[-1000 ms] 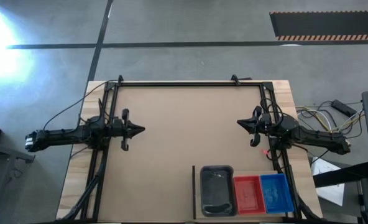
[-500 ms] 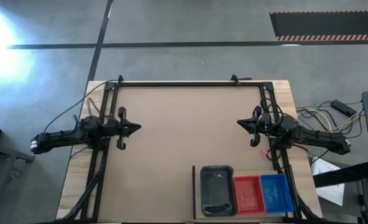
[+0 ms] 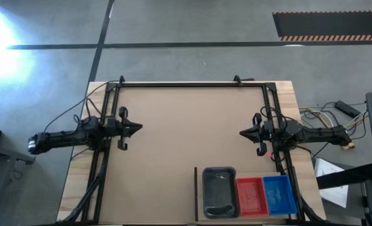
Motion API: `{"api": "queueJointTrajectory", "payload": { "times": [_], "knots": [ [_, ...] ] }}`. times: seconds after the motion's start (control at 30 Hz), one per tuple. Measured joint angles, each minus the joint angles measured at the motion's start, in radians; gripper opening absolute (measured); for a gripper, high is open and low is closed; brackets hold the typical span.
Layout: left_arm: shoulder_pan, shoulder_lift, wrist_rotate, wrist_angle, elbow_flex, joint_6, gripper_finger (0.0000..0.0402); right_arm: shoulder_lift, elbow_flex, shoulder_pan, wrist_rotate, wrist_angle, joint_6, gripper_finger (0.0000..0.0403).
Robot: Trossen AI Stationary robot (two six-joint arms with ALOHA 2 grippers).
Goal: Stack baskets on shelf by color
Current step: Return to Home Position
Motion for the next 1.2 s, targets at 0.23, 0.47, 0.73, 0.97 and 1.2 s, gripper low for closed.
{"api": "queueJointTrajectory", "payload": {
  "times": [0.23,0.47,0.73,0.97,1.2],
  "knots": [
    [0.000,0.033,0.000,0.000,0.000,0.000,0.0006,0.000,0.000,0.000,0.001,0.000,0.000,0.0009],
    [0.000,0.057,0.000,0.001,0.000,0.000,0.0006,0.010,0.000,0.000,0.001,0.001,0.000,0.0009],
    [0.000,0.075,0.000,0.001,0.000,0.000,0.0006,0.015,0.000,0.000,0.001,0.001,0.000,0.0009],
    [0.000,0.086,0.000,0.001,0.000,0.000,0.0006,0.015,0.000,0.000,0.001,0.001,0.000,0.0009],
    [0.000,0.085,0.000,0.001,0.000,0.000,0.0006,0.015,0.000,0.000,0.001,0.001,0.000,0.0009]
  ]
}}
